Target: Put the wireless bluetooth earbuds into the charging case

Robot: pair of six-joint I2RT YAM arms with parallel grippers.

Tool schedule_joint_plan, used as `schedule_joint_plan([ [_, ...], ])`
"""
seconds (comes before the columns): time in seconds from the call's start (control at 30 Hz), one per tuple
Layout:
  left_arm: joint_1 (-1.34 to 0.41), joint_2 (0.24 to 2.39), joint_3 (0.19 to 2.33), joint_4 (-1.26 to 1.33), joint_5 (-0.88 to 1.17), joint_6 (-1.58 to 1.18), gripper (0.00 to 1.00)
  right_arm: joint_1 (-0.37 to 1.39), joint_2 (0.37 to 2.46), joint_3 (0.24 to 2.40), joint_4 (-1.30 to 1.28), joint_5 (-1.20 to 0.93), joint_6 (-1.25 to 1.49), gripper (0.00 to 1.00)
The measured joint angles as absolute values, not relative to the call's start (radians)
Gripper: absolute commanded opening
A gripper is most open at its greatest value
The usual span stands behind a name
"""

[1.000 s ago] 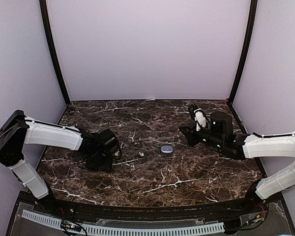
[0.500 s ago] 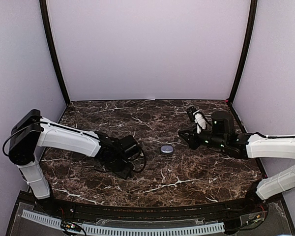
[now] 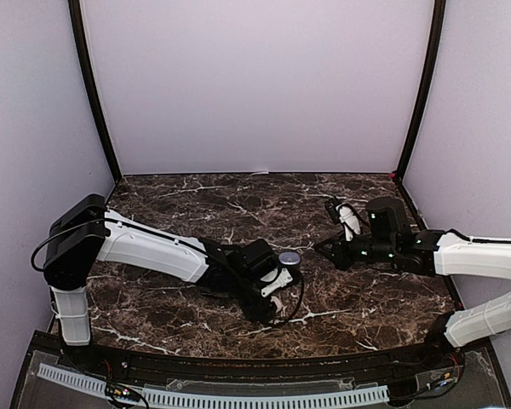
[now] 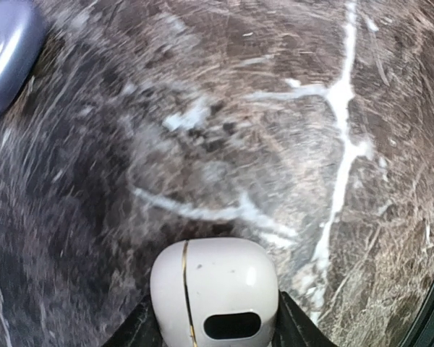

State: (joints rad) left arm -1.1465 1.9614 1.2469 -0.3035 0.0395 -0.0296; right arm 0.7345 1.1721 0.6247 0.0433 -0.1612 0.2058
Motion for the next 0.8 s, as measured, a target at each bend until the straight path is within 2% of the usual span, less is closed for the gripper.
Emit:
schedule_joint_plan([
  [0.1,-1.142,1.97,1.246,-0.28,0.082,0.056,0.76,0.735,1.175,0.624,0.001,-0.165,0.241,0.11],
  [0.17,-1.14,1.971,1.246,-0.273,0.11,0.101,0.98,0.735,1.183,0.623,-0.017,-0.173,0.253,0.12],
  [0.3,-1.121,1.972,1.245,-0.261,0.149,0.136,0.99,0.735,1.217,0.623,-0.038,-0.211,0.271,0.17],
  [0.43,-1.095,1.969,1.234,-0.246,0.161,0.139,0.99,0.735,1.276,0.625,-0.048,-0.272,0.272,0.16],
  [0.63,-1.082,1.965,1.213,-0.211,0.103,0.117,0.9,0.734,1.41,0.64,-0.026,-0.399,0.284,0.18],
  [0.8,-1.08,1.946,1.17,-0.162,0.049,0.086,0.9,0.733,1.515,0.651,0.046,-0.521,0.318,0.19],
])
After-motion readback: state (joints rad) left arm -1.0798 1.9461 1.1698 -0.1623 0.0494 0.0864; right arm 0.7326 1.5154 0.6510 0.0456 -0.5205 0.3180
